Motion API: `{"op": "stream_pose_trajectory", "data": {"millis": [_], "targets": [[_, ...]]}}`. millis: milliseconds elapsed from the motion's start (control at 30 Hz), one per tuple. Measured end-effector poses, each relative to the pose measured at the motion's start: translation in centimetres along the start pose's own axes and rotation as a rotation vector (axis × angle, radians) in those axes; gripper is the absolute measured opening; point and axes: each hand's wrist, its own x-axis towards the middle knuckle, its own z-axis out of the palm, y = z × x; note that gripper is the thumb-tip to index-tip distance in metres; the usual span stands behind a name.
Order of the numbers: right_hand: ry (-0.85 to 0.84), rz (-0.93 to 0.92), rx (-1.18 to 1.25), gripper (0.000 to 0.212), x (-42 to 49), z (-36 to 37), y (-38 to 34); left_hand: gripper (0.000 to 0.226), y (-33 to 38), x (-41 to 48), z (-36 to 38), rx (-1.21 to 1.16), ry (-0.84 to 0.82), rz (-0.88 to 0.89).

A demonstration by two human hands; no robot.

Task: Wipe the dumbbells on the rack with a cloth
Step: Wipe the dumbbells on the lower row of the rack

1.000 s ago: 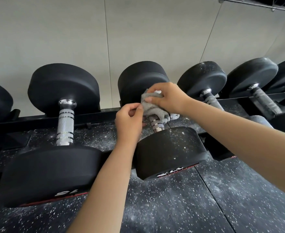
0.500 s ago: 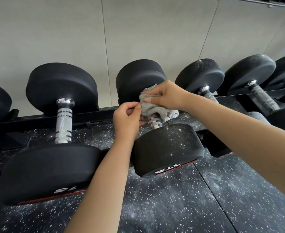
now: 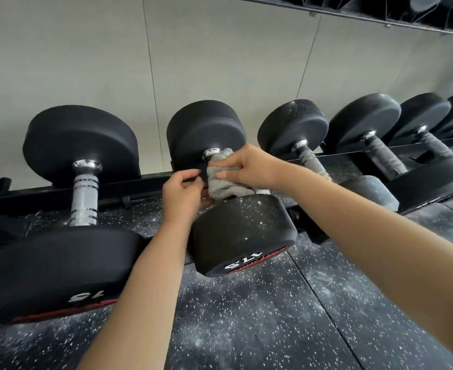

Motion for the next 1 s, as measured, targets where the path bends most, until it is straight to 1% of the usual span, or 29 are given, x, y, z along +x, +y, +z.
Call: {"op": "stream_pose_trajectory", "data": {"millis": [100, 133, 167, 200, 300, 333, 367, 433, 533, 600, 667, 733, 800, 900, 933, 1000], "targets": [[-0.2, 0.03, 0.009, 0.034, -1.5, -1.1, 0.2, 0.022, 0.2, -0.8, -0.2, 0.019, -0.034, -0.021], [-0.224, 0.027, 0.033, 0.033, -2.1, -1.3, 0.3, 0.025, 0.2, -0.9, -0.3, 0.052, -0.047, -0.019], [-0.208, 0.02, 0.05, 0.031, -2.7, -1.6, 0.5, 0.028, 0.1, -1.0, -0.4, 0.08, -0.062, -0.021], [-0.157, 0.006, 0.07, 0.031, -3.2, -2.0, 0.5, 0.031, 0.1, -1.2, -0.5, 0.094, -0.081, -0.025], [0.123, -0.011, 0.126, 0.035, -5.5, -4.7, -0.1, 0.041, 0.4, -1.5, -0.5, 0.097, -0.132, -0.017], [0.178, -0.018, 0.15, 0.037, -6.6, -5.9, -0.4, 0.044, 0.4, -1.5, -0.5, 0.113, -0.146, -0.013], [0.195, -0.023, 0.167, 0.04, -7.6, -6.9, -0.4, 0.048, 0.5, -1.4, -0.5, 0.123, -0.163, -0.012], [0.128, -0.018, 0.167, 0.043, -9.7, -7.7, -0.6, 0.055, 0.7, -1.5, -0.4, 0.112, -0.211, -0.018], [-0.031, 0.002, 0.076, 0.049, -11.7, -5.4, -0.4, 0.067, 1.0, -1.7, -0.2, 0.141, -0.264, 0.008], [-0.041, -0.008, 0.122, 0.05, -12.2, -2.6, -0.4, 0.07, 1.1, -1.7, -0.1, 0.184, -0.277, 0.047], [0.052, -0.027, 0.251, 0.043, -12.0, -0.4, -0.6, 0.072, 1.1, -1.7, -0.1, 0.204, -0.278, 0.071], [0.16, -0.012, 0.299, 0.039, -11.2, 0.7, -1.0, 0.072, 1.1, -1.7, -0.2, 0.214, -0.279, 0.08], [0.242, 0.015, 0.27, 0.042, -10.5, 1.2, -1.5, 0.073, 1.1, -1.7, -0.2, 0.238, -0.273, 0.09], [0.404, 0.038, 0.136, 0.047, -10.7, 2.7, -1.8, 0.076, 0.8, -1.2, -0.4, 0.292, -0.272, 0.105], [0.458, 0.013, 0.126, 0.045, -11.1, 3.3, -1.6, 0.077, 0.7, -1.1, -0.5, 0.29, -0.285, 0.091], [0.526, -0.066, 0.198, 0.033, -12.1, 4.4, -0.9, 0.08, 0.4, -1.1, -0.6, 0.245, -0.324, 0.052]]}}
